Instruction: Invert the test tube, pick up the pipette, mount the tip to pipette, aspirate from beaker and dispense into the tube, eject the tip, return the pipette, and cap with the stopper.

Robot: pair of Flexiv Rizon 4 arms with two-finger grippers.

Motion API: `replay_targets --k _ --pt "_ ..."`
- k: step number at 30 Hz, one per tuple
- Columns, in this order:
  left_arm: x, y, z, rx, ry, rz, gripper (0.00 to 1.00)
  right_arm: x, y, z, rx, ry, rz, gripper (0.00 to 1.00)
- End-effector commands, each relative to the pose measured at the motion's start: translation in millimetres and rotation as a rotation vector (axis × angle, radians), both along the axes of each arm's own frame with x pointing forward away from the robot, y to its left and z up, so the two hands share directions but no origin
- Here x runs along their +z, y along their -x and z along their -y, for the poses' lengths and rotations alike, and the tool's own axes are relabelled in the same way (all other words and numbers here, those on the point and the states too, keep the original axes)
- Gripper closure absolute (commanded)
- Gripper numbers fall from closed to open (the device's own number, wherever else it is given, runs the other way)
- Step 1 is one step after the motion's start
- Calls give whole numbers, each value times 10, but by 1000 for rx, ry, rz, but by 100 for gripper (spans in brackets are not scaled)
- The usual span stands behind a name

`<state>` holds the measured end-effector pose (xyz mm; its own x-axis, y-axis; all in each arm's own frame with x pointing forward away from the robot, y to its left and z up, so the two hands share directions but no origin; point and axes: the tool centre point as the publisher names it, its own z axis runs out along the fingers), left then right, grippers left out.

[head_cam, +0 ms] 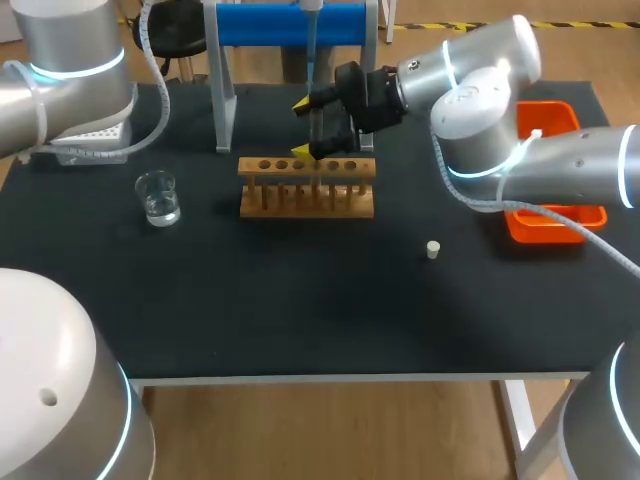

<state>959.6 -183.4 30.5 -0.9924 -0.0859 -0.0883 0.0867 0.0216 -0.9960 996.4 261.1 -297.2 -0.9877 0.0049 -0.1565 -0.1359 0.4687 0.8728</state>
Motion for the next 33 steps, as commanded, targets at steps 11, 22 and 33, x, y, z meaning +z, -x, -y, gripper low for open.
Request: replay_targets --k 11,22,33 --pt "-57 -7 -18 0 1 -8 100 1 -7 4 2 1 -2 0" --pt "-112 17 7 -7 13 7 100 1 -7 4 2 1 -2 0" --pt "-162 17 48 -20 10 4 100 1 -7 4 2 1 -2 0"
